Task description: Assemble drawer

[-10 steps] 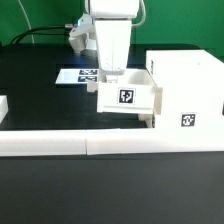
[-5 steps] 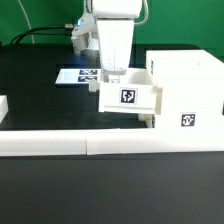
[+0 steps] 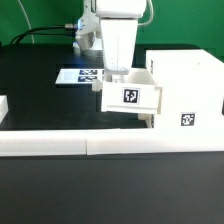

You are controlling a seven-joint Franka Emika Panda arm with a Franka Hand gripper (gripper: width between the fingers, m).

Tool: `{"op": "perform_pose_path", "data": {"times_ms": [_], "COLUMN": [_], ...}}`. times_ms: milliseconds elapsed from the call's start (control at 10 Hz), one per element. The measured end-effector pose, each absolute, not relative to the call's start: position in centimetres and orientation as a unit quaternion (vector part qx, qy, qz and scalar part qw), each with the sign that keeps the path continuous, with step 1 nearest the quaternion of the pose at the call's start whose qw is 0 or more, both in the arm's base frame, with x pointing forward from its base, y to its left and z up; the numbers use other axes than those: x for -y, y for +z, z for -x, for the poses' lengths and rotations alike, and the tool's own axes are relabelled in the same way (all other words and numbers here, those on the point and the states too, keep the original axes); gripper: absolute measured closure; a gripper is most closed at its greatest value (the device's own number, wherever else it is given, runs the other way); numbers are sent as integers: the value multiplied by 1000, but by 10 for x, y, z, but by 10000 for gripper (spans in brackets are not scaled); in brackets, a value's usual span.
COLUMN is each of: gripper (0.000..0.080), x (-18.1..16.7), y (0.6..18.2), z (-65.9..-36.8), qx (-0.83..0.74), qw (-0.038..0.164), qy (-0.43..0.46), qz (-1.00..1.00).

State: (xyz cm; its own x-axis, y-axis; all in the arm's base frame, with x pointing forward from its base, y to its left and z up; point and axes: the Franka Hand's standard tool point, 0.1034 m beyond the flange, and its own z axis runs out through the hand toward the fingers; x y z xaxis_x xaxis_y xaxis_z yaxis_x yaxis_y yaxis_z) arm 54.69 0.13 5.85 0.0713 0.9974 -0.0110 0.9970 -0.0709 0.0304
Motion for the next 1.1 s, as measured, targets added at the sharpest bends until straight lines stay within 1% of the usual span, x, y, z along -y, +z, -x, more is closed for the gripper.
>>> {"op": "perform_pose_path", "data": {"times_ms": [1100], "gripper": [757], "x": [-1], "y": [56], "z": [-546], "qx": [-703], "qw": [16], "qy": [6], "qz": [-711]}}
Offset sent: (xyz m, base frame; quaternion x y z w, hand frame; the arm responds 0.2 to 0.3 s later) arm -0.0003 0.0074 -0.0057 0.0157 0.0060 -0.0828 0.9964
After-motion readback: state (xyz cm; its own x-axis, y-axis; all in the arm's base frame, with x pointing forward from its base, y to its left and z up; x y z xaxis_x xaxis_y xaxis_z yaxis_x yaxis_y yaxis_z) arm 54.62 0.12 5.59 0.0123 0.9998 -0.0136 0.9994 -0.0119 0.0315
